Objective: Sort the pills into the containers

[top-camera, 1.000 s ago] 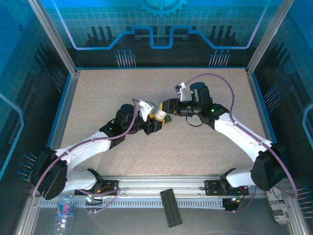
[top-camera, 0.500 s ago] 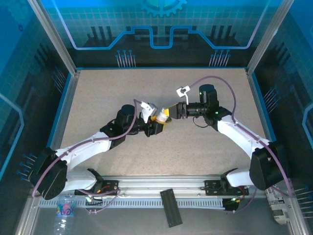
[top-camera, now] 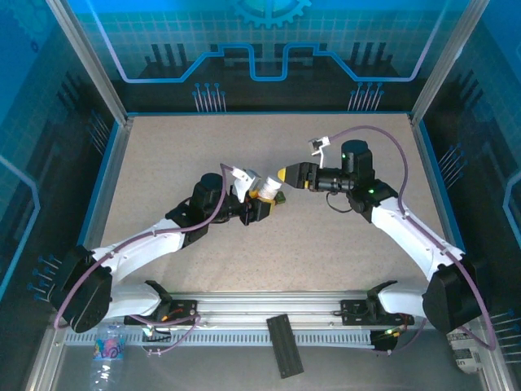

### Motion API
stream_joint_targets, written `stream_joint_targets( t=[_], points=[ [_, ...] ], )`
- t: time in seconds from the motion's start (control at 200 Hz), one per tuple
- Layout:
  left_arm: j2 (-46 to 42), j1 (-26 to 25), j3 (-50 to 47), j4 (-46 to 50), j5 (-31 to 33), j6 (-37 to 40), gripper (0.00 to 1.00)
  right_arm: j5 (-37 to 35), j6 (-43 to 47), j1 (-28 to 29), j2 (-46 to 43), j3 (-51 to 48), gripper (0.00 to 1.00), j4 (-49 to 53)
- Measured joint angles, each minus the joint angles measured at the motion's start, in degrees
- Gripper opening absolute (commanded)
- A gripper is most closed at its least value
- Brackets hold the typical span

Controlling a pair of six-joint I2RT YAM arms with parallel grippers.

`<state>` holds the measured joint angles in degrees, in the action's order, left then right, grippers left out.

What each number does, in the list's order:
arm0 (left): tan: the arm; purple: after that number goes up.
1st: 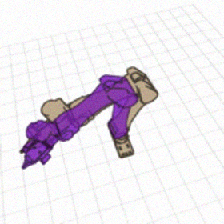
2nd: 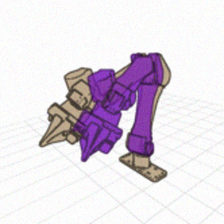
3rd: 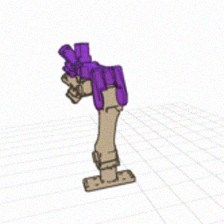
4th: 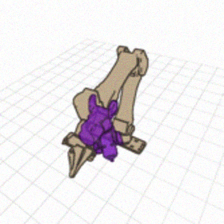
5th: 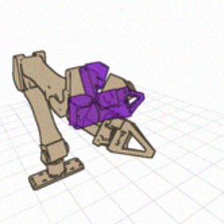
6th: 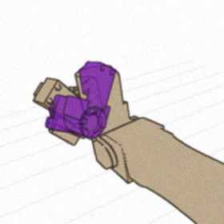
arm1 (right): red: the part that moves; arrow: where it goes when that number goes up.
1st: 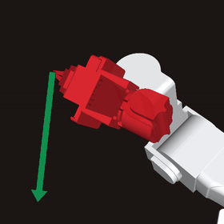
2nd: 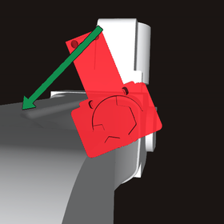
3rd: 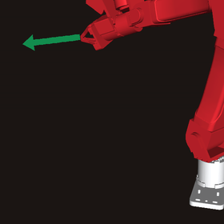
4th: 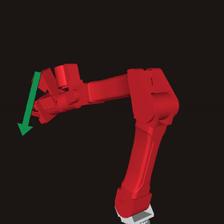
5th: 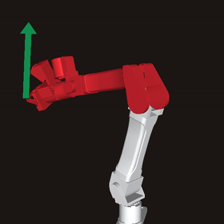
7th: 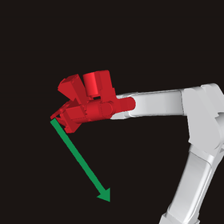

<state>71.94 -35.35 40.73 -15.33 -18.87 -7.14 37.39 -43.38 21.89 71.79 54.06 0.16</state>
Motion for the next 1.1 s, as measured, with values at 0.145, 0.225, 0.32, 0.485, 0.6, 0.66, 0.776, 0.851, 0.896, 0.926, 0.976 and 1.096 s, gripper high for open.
stream_joint_targets(
  t=[0.145,0.225,0.32,0.485,0.6,0.66,0.776,0.851,0.896,0.926,0.976,1.096],
  points=[
    [0.0,0.0,0.0,0.0,0.02,0.02,0.0,-5.16,-1.68,1.86,0.26,1.42,0.78,4.15],
    [0.0,0.0,0.0,0.0,0.0,0.0,0.0,-6.49,-1.95,2.99,0.74,2.45,0.78,4.98],
    [0.02,0.0,0.0,0.0,0.0,0.0,0.0,-7.54,-2.16,4.15,1.44,3.34,0.77,5.38],
    [0.17,0.0,0.0,-0.02,0.0,0.0,0.0,-8.61,-2.34,6.16,3.28,4.52,0.74,5.46],
    [0.24,0.0,0.0,-0.02,0.0,0.0,0.0,-9.09,-2.34,7.43,4.57,5.11,0.67,5.51],
    [0.28,0.0,0.02,-0.02,0.02,0.0,0.0,-9.18,-2.51,7.91,5.2,5.51,0.59,5.64],
    [0.33,0.0,0.0,-0.02,0.0,0.0,0.0,-9.57,-1.84,8.46,5.92,5.86,0.43,5.9],
    [0.39,0.0,0.0,0.0,0.13,-0.02,0.0,-9.86,-1.53,8.46,6.03,5.99,0.34,5.88],
    [0.39,0.0,0.0,0.0,0.2,-0.02,0.0,-10.01,-1.18,8.46,6.03,6.05,0.3,6.08],
    [0.39,0.0,0.0,0.02,0.2,-0.02,0.0,-10.01,-0.5,8.44,6.03,6.05,0.27,6.08],
    [0.39,0.0,0.0,0.02,0.2,-0.02,0.0,-9.84,1.07,8.39,6.01,6.03,0.27,5.95],
    [0.39,-0.02,0.0,-0.15,-0.17,-0.04,0.0,-6.38,6.51,6.78,4.92,3.28,0.29,2.14]
  ],
)
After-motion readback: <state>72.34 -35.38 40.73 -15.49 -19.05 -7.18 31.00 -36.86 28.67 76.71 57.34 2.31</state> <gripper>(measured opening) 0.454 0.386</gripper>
